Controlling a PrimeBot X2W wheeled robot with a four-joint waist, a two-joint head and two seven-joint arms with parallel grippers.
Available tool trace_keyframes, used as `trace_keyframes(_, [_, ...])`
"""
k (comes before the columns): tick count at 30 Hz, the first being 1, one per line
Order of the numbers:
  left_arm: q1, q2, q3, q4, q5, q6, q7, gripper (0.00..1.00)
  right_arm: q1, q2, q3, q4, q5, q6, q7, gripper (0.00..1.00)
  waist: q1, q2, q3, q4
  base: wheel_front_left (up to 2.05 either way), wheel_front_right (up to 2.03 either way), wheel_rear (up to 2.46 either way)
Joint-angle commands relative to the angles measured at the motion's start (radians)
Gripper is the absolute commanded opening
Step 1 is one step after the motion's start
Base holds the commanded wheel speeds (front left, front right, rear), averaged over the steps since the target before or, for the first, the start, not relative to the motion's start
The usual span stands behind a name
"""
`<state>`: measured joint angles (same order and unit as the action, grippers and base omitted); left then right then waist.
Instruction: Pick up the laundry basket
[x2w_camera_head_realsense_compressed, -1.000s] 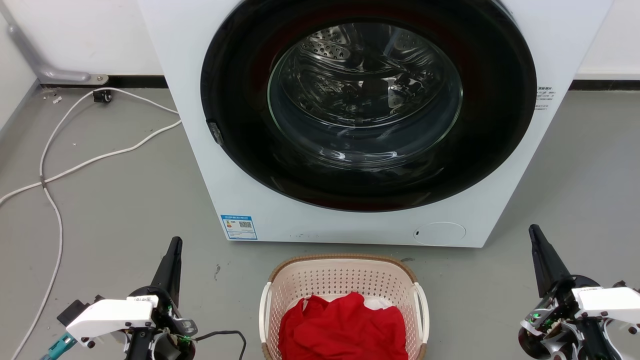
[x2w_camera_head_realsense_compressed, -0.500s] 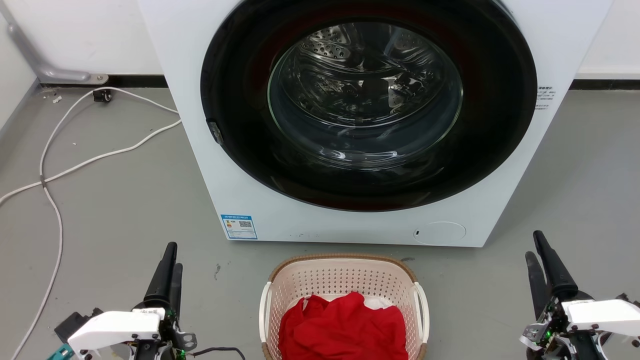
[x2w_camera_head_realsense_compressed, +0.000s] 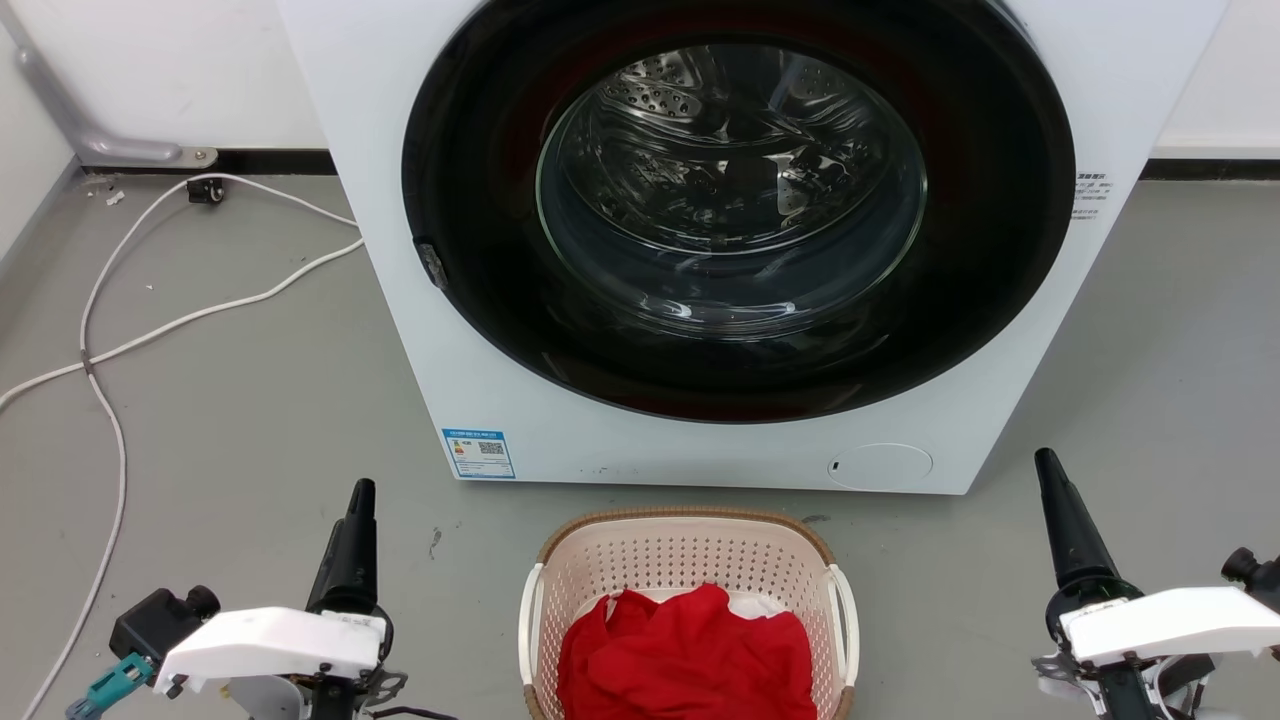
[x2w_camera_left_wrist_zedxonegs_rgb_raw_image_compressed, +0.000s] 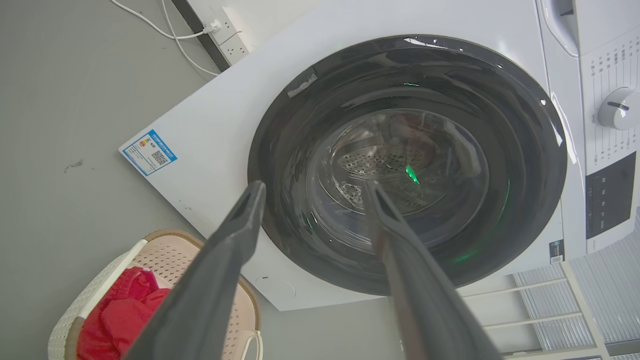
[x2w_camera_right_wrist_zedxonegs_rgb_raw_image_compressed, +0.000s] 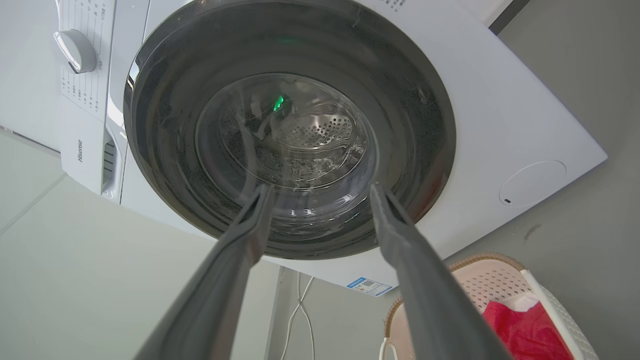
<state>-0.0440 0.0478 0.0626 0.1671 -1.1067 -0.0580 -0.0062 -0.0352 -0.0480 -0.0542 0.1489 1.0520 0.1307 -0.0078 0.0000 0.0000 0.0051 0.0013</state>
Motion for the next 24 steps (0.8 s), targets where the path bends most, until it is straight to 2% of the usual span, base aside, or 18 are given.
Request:
trace_keyframes(1, [-0.002, 0.002, -0.006, -0.022, 0.031, 0.004, -0.011, 1.0, -0.001, -0.004, 0.004, -0.026, -0.037, 0.0, -0.009, 1.0, 0.0, 0.0, 0.0, 0.0, 0.0, 0.0, 0.0])
trace_keyframes(6, [0.005, 0.002, -0.016, -0.035, 0.116, 0.015, -0.03, 1.0, 0.009, -0.004, 0.016, -0.045, -0.134, 0.0, -0.028, 1.0, 0.0, 0.0, -0.001, 0.001, 0.0, 0.0, 0.0])
trace_keyframes(7, [0.009, 0.002, -0.021, -0.042, 0.163, 0.02, -0.041, 1.0, 0.016, -0.004, 0.023, -0.055, -0.189, 0.0, -0.039, 1.0, 0.0, 0.0, -0.002, 0.002, 0.0, 0.0, 0.0])
trace_keyframes(24, [0.041, 0.002, -0.043, -0.071, 0.404, 0.039, -0.098, 1.0, 0.048, -0.004, 0.046, -0.082, -0.447, 0.0, -0.096, 1.0, 0.0, 0.0, -0.006, 0.005, 0.0, 0.0, 0.0])
